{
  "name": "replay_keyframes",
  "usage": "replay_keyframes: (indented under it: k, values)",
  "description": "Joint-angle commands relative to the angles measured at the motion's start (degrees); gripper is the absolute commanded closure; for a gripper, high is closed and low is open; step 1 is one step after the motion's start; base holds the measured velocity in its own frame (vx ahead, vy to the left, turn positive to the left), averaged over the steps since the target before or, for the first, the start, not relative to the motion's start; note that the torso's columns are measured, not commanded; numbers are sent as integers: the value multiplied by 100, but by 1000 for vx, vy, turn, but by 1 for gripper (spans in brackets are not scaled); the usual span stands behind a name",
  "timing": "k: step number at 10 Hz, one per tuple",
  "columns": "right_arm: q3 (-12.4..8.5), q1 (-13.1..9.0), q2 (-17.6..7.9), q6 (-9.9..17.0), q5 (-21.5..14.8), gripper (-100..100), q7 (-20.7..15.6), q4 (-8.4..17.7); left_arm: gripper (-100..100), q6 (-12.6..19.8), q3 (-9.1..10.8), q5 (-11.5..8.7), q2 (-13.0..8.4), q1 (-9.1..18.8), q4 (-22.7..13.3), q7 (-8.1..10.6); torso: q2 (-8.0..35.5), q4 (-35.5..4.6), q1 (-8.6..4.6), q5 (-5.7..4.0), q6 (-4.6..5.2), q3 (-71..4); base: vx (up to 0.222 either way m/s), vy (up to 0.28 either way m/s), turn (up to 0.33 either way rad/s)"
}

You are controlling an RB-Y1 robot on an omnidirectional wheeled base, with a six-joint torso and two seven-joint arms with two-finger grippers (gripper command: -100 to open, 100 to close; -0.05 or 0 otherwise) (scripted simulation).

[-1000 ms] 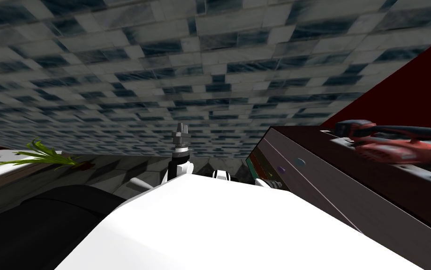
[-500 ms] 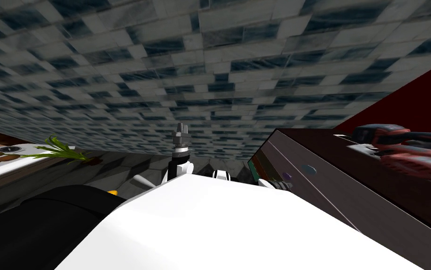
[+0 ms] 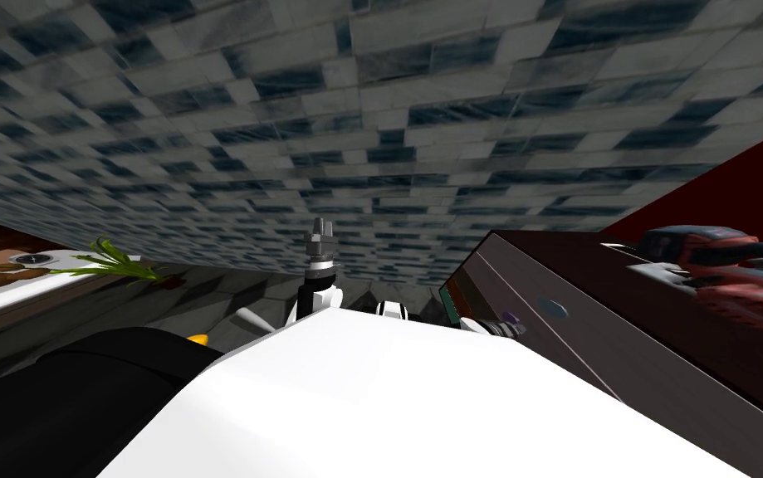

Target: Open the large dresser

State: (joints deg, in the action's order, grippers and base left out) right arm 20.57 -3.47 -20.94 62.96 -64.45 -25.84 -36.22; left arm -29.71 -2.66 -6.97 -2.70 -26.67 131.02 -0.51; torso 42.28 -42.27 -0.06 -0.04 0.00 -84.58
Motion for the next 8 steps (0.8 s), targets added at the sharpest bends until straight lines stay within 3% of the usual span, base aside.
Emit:
replay_keyframes:
  k: [1,3,8]
  values:
    - [-14,-36,-6,23,12,100,-67,-32,0,0,-1,0,1,1,0,0,-1,5,0,-15,-6,10,-12,100,-28]
    - [-24,-67,0,27,29,100,-133,-61,0,0,-3,0,3,2,0,0,-28,29,-29,-66,-12,2,-30,171,-6]
    - [-39,-93,52,139,46,100,-300,-198,0,0,-2,0,2,1,0,0,-23,19,-42,-39,0,-5,-31,158,0]
